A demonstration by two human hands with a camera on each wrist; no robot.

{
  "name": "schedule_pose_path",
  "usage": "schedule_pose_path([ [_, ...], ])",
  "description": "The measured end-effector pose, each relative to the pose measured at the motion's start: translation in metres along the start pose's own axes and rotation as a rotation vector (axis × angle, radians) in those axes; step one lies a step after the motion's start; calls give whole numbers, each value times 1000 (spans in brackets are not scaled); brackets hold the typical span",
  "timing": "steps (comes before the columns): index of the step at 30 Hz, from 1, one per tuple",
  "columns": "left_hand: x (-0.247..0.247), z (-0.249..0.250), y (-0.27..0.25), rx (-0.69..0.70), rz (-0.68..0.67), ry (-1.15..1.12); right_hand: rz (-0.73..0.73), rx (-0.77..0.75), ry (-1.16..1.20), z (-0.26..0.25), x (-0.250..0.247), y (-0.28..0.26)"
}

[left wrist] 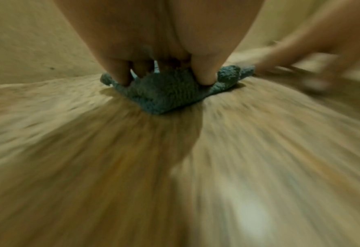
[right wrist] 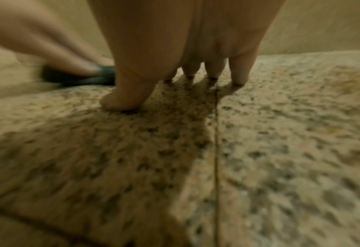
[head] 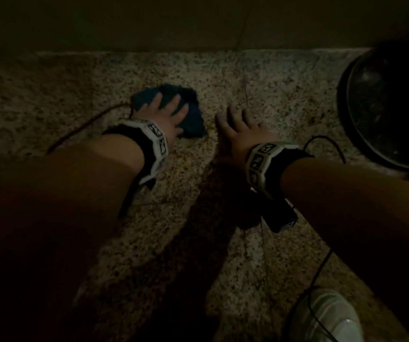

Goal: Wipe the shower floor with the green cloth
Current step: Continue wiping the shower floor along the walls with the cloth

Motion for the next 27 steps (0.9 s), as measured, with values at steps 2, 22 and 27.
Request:
schedule_pose_path([
  [2,-15,1,20,-4,23,-20,-9,5,8,0,0,-1],
  [22,-21,33,18,-139,-1,-42,-28,-55,85,-2,-3,-1],
  [27,4,49,-17,-129,-42,-67,48,-117,80,17,-12,-1],
])
Point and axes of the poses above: each hand's wrist, its own y-axis towards the middle knuckle, its own x-axis out of the palm, z = x × y, the point moved 6 cm from there along y, towards the middle knuckle, and after that the axes turned 11 degrees about z, right-handed, at the moved point
